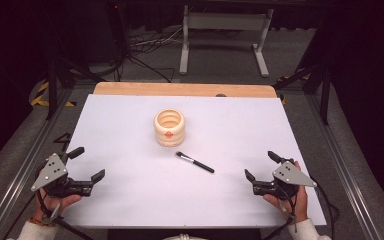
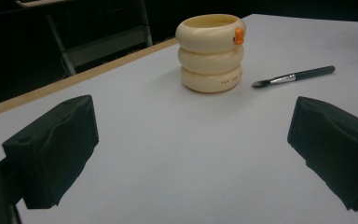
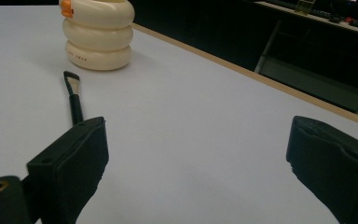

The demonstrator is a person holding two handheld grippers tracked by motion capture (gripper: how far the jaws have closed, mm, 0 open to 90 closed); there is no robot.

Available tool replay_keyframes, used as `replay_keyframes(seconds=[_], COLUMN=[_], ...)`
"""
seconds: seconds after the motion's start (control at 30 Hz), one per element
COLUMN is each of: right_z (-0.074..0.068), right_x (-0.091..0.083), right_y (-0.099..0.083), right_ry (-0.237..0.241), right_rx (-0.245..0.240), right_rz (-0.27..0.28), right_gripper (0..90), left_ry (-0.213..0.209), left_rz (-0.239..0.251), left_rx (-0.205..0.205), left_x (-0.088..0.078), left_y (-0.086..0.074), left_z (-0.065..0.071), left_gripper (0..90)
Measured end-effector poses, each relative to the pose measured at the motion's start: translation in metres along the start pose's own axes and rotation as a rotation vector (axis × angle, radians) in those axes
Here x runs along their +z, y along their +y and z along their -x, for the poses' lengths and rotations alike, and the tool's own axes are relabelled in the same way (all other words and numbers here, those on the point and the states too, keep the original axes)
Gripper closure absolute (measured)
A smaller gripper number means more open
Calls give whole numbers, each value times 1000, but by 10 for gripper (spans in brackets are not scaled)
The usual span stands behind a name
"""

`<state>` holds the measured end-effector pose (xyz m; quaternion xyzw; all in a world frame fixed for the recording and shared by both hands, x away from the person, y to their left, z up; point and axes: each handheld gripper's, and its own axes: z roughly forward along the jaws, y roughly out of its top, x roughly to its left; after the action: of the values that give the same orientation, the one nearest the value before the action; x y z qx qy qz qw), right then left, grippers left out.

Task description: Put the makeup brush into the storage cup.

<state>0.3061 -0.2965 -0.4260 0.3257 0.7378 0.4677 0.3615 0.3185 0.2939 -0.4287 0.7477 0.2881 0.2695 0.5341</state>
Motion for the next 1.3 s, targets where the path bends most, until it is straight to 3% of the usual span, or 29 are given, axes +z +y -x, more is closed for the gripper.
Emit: replay_keyframes(seconds=[0.07, 0.13, 0.47, 0.6, 0.67, 0.87, 1.03, 1.13, 1.17, 1.27, 1.3], right_z=[-1, -1, -1, -1, -3, -3, -6, -9, -11, -18, -22], right_x=[-2, -3, 7, 7, 6, 11, 25, 41, 48, 58, 64], right_y=[0, 2, 5, 10, 16, 36, 49, 55, 58, 65, 69], right_ry=[-13, -4, 40, 42, 33, 88, 153, 231, 280, 300, 333], right_rx=[-13, -14, 0, -24, -61, -54, -64, -74, -69, -99, -107], right_rz=[4, 8, -15, -20, -25, -22, -99, -165, -203, -246, -278], right_gripper=[79, 82, 94, 118, 133, 176, 206, 205, 202, 202, 204], left_ry=[1, -15, -31, -35, -29, -24, -37, -49, -49, -53, -53], left_rz=[-5, -4, -28, -34, -43, -42, -60, -68, -68, -70, -73], left_rx=[9, -10, -7, -6, 2, -3, 1, 6, 12, 8, 12], left_x=[1, 3, 6, 8, 8, 9, 12, 14, 13, 14, 14], left_y=[-1, -3, -9, -10, -10, -10, -11, -12, -12, -12, -12], left_z=[1, 1, 5, 8, 10, 14, 14, 16, 16, 17, 17], left_gripper=[34, 41, 48, 56, 55, 53, 53, 54, 53, 53, 53])
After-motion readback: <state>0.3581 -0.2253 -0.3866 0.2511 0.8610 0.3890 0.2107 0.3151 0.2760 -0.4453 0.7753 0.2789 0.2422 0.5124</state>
